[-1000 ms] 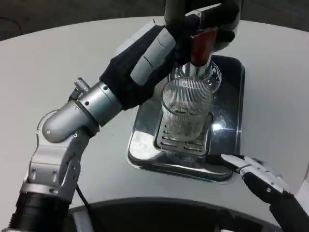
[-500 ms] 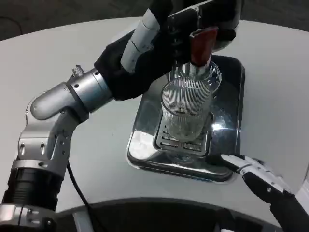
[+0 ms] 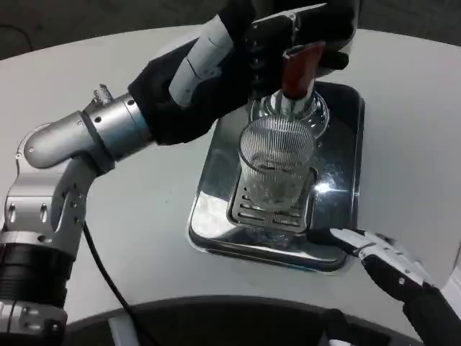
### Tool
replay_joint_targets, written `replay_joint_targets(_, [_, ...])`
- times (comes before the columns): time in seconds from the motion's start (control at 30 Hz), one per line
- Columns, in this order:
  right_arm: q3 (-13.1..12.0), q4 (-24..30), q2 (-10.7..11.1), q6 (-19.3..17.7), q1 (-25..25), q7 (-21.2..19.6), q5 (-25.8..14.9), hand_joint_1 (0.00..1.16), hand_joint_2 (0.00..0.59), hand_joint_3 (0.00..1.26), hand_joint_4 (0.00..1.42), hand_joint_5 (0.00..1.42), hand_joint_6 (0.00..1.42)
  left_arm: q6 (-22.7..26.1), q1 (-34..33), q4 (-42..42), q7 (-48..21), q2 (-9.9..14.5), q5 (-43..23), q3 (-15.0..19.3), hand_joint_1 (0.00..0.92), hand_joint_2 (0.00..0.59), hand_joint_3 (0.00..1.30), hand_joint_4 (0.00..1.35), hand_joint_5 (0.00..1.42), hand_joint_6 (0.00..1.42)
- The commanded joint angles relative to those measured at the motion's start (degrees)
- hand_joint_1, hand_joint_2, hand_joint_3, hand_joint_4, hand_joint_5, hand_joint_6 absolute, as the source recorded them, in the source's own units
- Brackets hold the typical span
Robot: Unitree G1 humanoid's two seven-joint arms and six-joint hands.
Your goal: Grasp the cup under the faucet to collect the drink, then remove the cup.
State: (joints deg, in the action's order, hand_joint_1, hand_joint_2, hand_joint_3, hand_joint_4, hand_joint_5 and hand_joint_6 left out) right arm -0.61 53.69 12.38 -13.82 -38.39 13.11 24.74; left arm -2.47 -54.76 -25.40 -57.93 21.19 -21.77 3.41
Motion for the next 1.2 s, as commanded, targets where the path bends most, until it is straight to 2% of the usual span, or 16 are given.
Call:
replay_joint_targets(0.03, [0.2, -0.3, 0.0, -0.1, -0.1, -0.2, 0.1, 0.63, 0.504, 0.22, 0.16, 0.11, 0.03, -3.3, 0.3, 1.6, -1.8, 1.6, 2.0, -1.0, 0.0, 0.082, 0.16, 0.09, 0.16, 0.06])
replay_joint_targets(0.27, [0.3, -0.2, -0.2, -0.1, -0.2, -0.1, 0.1, 0.63, 0.504, 0.22, 0.16, 0.11, 0.03, -7.7, 0.6, 2.7, -2.1, 3.7, 5.2, -2.1, 0.0, 0.082, 0.16, 0.09, 0.16, 0.06])
replay_joint_targets(0.9, [0.6, 0.1, -0.4, -0.3, -0.3, -0.3, 0.2, 0.63, 0.504, 0.22, 0.17, 0.11, 0.03, -16.3, 4.0, 4.2, -1.1, 6.5, 10.9, -5.1, 0.0, 0.084, 0.17, 0.08, 0.15, 0.05])
replay_joint_targets(1.2, [0.6, 0.2, -0.4, -0.1, -0.2, -0.2, 0.2, 0.63, 0.504, 0.22, 0.17, 0.11, 0.03, -16.9, 4.8, 3.8, -0.2, 7.0, 10.5, -6.1, 0.0, 0.084, 0.17, 0.07, 0.15, 0.04])
